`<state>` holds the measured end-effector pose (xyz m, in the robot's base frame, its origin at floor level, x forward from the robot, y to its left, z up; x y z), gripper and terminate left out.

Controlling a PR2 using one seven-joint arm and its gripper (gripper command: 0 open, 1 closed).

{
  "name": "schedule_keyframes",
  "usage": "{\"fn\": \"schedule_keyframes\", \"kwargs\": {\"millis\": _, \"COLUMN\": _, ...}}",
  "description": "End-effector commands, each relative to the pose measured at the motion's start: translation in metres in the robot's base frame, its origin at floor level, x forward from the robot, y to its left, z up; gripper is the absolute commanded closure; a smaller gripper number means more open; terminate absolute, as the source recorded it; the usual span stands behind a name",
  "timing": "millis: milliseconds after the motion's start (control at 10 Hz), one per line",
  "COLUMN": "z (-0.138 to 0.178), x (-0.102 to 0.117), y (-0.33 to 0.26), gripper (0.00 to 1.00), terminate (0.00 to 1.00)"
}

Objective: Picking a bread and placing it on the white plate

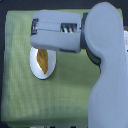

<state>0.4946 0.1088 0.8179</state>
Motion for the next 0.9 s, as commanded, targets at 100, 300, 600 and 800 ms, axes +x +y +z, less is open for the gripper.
{"fn": "schedule_keyframes", "kwargs": {"millis": 100, "z": -0.0031, "x": -0.0075, "y": 0.0031, "gripper": 1.0, "terminate": 0.0}}
{"fn": "schedule_keyframes", "kwargs": {"millis": 300, "z": -0.0034, "x": -0.0092, "y": 0.0038, "gripper": 0.0, "terminate": 0.0}}
{"fn": "schedule_keyframes", "kwargs": {"millis": 600, "z": -0.004, "x": -0.0071, "y": 0.0044, "gripper": 0.0, "terminate": 0.0}}
{"fn": "schedule_keyframes", "kwargs": {"millis": 800, "z": -0.0064, "x": -0.0072, "y": 0.0023, "gripper": 0.0, "terminate": 0.0}}
